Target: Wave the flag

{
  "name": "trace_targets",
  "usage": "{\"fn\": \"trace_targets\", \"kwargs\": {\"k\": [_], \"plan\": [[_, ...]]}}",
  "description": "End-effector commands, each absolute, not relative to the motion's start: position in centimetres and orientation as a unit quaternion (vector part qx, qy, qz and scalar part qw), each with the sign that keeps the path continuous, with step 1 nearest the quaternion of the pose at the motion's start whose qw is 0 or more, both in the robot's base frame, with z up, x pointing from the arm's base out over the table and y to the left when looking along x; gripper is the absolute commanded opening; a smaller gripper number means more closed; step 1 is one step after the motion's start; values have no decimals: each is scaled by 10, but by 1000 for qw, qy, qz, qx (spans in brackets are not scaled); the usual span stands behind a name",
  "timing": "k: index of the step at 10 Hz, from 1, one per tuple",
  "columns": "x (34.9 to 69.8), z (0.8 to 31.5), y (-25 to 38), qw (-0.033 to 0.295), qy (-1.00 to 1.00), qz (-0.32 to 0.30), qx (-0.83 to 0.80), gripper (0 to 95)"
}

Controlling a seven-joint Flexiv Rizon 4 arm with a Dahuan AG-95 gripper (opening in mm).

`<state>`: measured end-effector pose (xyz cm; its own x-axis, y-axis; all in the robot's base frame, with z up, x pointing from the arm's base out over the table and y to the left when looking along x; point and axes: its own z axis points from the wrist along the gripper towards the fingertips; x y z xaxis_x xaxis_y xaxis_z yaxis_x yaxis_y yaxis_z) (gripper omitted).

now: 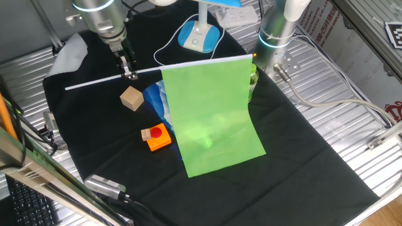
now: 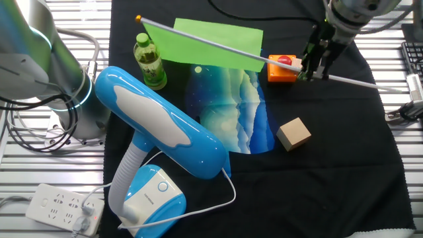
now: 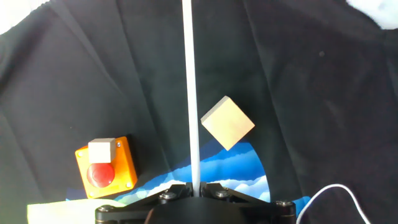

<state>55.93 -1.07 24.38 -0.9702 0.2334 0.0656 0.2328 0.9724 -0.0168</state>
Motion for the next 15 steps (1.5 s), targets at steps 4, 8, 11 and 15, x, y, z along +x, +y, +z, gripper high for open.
{"fn": "trace_targets", "kwargs": {"k": [4,8,11,15], "plan": [[557,258,-14,35,-993,5,-114,0],[555,260,-20,36,-994,8,-103,0],[551,264,-38,37,-995,5,-89,0],[546,266,-55,38,-997,5,-71,0]]}}
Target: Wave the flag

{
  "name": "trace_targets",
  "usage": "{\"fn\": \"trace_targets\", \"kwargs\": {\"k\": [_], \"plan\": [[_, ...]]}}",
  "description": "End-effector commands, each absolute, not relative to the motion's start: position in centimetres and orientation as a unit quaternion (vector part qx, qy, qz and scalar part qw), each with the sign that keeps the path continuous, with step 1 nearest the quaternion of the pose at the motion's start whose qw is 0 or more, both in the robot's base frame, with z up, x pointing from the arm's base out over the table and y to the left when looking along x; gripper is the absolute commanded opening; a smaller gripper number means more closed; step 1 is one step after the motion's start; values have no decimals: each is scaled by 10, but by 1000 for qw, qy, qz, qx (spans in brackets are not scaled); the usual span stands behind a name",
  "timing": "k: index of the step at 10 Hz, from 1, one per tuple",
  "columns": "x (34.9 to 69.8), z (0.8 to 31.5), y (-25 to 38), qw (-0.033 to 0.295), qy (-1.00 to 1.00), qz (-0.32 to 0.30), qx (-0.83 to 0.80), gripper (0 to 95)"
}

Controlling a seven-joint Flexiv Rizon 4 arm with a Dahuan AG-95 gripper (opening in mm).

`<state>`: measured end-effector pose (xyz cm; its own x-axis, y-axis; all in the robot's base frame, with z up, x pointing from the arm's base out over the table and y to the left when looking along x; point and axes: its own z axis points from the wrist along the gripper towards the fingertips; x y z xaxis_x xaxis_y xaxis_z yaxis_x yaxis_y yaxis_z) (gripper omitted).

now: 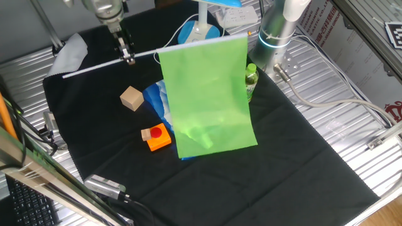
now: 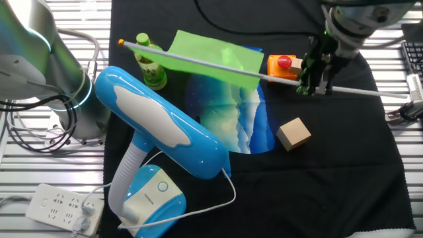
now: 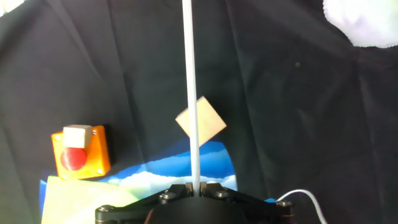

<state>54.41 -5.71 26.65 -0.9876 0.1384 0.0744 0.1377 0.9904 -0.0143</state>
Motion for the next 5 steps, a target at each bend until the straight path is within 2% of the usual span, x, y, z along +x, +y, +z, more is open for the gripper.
{"fn": "trace_targets", "kwargs": {"k": [1,3,5], "plan": [[548,264,-52,38,-997,3,-74,0],[555,258,-34,35,-995,4,-90,0],[570,241,9,31,-992,16,-123,0]]}}
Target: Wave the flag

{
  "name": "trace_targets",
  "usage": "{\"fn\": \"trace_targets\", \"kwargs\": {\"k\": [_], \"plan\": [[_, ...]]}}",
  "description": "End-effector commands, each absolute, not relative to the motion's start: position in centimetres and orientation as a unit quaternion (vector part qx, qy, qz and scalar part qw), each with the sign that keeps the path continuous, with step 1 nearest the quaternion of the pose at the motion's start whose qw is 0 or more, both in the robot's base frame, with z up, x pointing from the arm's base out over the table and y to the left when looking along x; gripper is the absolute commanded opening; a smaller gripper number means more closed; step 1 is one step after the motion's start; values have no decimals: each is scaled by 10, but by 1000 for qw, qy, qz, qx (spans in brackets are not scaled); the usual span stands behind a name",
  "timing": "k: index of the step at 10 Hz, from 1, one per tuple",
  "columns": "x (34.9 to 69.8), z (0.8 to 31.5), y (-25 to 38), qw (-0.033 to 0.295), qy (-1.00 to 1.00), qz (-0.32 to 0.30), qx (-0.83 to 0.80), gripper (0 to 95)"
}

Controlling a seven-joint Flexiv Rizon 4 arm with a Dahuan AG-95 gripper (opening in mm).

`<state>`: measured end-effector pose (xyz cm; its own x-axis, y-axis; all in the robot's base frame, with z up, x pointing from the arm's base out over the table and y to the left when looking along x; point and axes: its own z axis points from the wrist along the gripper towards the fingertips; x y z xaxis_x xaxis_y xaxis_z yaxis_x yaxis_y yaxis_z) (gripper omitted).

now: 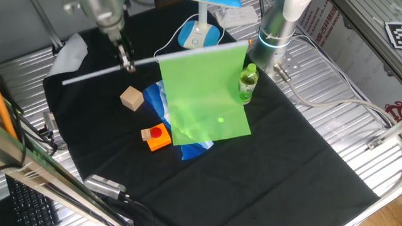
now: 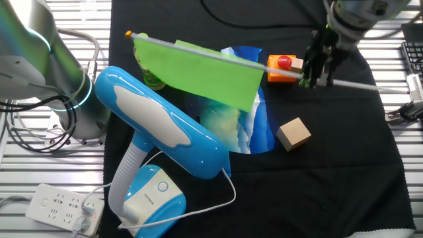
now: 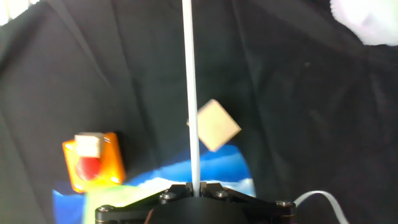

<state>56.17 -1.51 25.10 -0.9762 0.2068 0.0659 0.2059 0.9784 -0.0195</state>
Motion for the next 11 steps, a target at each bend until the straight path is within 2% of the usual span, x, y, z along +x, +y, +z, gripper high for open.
{"fn": "trace_targets", "kwargs": {"k": [1,7,11], "plan": [[573,240,14,32,-991,16,-126,0],[554,246,-41,36,-996,1,-82,0],[559,234,-42,33,-996,-2,-81,0]]}}
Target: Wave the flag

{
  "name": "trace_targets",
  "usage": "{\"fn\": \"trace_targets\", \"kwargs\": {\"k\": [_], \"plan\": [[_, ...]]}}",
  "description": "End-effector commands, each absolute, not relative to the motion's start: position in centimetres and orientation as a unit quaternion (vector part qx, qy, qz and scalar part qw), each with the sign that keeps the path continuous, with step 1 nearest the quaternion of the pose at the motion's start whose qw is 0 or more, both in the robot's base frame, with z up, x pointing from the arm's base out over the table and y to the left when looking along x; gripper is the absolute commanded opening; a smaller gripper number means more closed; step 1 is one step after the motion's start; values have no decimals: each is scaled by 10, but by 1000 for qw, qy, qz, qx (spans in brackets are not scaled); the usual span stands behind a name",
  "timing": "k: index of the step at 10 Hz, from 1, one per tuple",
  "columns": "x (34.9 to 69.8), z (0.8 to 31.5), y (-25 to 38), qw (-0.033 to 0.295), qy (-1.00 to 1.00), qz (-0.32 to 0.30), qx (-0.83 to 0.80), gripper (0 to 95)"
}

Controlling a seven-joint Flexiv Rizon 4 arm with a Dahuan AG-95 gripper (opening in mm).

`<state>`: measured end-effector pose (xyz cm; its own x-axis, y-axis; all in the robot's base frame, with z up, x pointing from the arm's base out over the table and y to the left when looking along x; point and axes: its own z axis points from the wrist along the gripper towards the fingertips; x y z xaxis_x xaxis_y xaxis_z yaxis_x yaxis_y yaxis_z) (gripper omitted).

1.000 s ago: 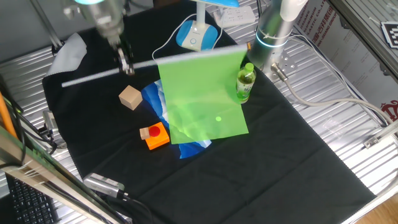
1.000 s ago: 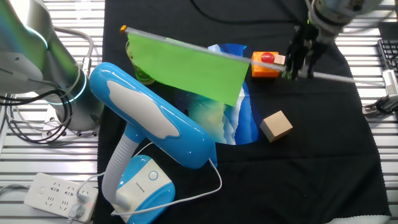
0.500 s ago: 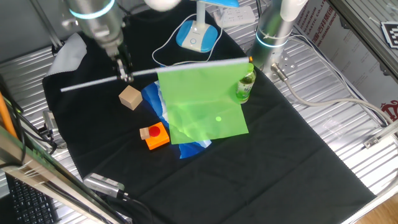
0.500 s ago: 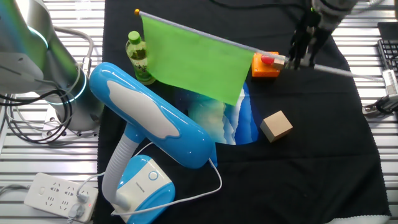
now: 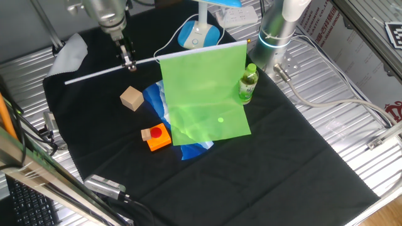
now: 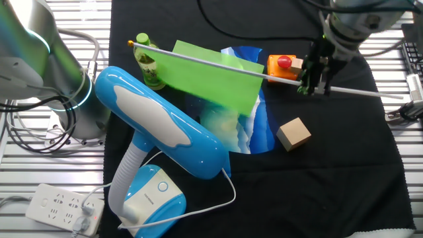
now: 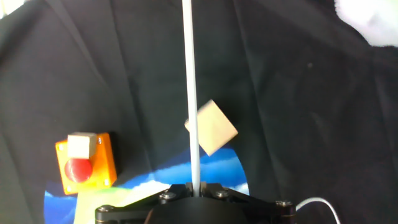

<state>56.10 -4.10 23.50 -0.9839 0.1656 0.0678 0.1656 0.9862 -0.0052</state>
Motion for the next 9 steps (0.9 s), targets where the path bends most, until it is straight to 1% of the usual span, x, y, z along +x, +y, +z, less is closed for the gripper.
{"fn": "trace_targets", "kwargs": {"k": [1,5,9], "plan": [[561,231,-43,31,-996,-3,-80,0],[564,225,-43,28,-996,-4,-83,0],[573,201,-45,12,-996,-9,-89,0]]}}
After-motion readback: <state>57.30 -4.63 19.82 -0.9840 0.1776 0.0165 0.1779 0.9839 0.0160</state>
